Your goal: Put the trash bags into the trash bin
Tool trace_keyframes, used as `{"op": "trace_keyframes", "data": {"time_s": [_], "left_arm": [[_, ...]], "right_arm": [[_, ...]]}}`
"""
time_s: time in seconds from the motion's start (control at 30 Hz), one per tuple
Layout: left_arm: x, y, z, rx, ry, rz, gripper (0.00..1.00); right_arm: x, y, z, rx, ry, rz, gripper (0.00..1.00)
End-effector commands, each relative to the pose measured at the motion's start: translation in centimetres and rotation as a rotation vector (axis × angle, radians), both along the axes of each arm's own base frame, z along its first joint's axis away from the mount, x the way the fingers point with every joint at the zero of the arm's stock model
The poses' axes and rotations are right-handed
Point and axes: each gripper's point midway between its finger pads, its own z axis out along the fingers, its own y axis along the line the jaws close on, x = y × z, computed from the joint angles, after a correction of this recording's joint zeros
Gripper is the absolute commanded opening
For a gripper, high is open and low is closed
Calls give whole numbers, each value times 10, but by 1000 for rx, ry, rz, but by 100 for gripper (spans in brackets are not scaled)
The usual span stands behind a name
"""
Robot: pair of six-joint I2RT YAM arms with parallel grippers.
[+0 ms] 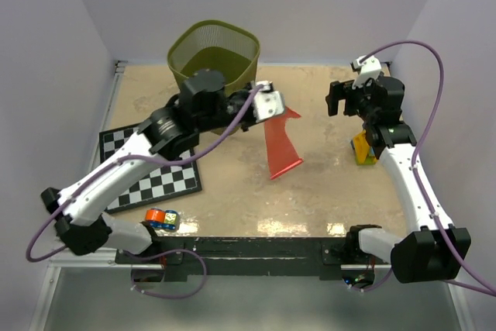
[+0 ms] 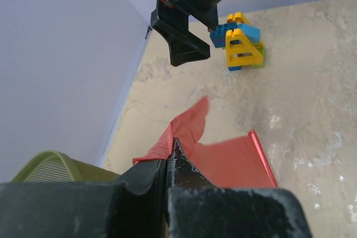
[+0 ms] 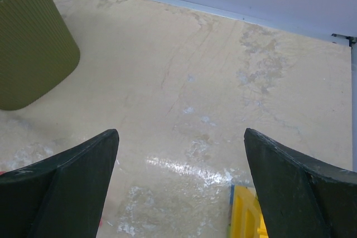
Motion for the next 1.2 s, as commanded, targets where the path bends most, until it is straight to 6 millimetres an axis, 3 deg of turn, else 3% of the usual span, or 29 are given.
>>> {"op": "trace_keyframes", "data": {"time_s": [0.0, 0.03, 0.1, 0.17, 0.27, 0.3, 0.37, 0.4, 0.43, 0.5, 0.57, 0.63, 0.67, 0.77, 0.83, 0.93, 1.03, 1.17], "left_arm": [[31, -13, 138, -212, -330, 68, 0], [35, -7, 185, -293, -413, 111, 0], [33, 2, 238, -379, -507, 141, 0], [29, 8, 242, -410, -480, 149, 0], [23, 7, 167, -353, -315, 123, 0], [16, 1, 129, -307, -248, 73, 0], [-1, -1, 90, -243, -183, -3, 0], [-5, 0, 86, -218, -205, -25, 0], [-4, 2, 97, -212, -263, -20, 0], [12, 7, 151, -244, -479, 57, 0], [10, 32, 257, -371, -756, 165, 0], [5, 41, 309, -437, -885, 203, 0], [-3, 47, 325, -456, -942, 207, 0], [-17, 59, 331, -464, -1062, 223, 0], [-22, 59, 309, -404, -1147, 217, 0], [-25, 60, 294, -347, -1174, 204, 0], [-26, 68, 301, -357, -1181, 236, 0], [-30, 78, 313, -364, -1230, 280, 0]], "right_arm": [[1, -1, 16, 13, -55, -4, 99], [3, -1, 16, 13, -54, -4, 99], [6, -1, 18, 16, -55, -5, 99], [7, 0, 18, 22, -55, -5, 99], [6, 0, 15, 22, -52, -5, 99], [4, 0, 14, 20, -52, -4, 99], [3, 0, 7, 20, -38, -2, 99], [2, 0, 5, 18, -33, 1, 99], [2, 1, 2, 15, -27, 3, 99], [4, 1, 1, 10, -22, 8, 99], [6, 1, 2, 4, -21, 11, 99], [8, 1, 3, 4, -22, 13, 99], [9, 2, 5, 5, -24, 14, 99], [8, 2, 4, 5, -24, 17, 99], [6, 2, 2, 2, -25, 20, 99], [1, 10, -4, 8, -14, 72, 98], [-16, 41, -5, -7, -24, 297, 99], [-67, 95, 7, 14, -102, 728, 98]]}}
